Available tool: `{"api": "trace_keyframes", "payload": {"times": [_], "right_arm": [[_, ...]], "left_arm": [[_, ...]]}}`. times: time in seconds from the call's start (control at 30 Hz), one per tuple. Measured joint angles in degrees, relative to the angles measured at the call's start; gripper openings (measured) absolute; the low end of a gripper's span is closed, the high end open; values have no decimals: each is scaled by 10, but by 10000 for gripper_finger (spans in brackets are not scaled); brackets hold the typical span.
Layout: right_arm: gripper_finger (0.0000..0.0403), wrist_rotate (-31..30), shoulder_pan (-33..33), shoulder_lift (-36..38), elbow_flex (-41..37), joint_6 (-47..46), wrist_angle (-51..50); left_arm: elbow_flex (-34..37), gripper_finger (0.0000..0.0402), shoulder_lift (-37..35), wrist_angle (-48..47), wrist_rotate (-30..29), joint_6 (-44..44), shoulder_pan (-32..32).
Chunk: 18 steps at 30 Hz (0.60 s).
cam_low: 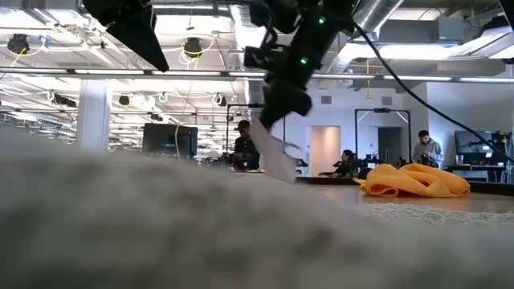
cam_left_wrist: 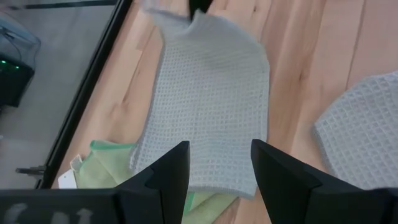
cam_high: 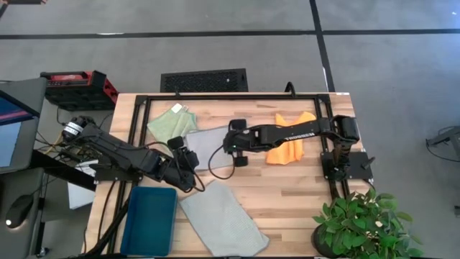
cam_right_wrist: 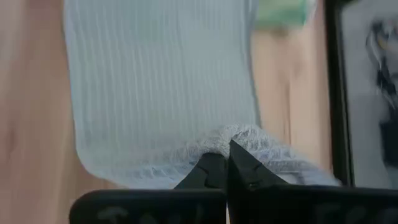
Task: Fold microfiber towels
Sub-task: Fold the top gray microfiber towel
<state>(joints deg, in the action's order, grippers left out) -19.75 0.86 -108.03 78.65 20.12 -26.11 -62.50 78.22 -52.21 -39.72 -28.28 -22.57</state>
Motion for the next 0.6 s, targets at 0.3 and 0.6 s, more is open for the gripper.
{"api": "trace_keyframes", "payload": {"times": [0.3,0.6], "right_arm": [[4,4,8,-1,0,13,156],[3,4,31,-1,0,14,220]], "left_arm": [[0,165,0,0,0,-5,0],[0,165,0,0,0,-9,0]]}}
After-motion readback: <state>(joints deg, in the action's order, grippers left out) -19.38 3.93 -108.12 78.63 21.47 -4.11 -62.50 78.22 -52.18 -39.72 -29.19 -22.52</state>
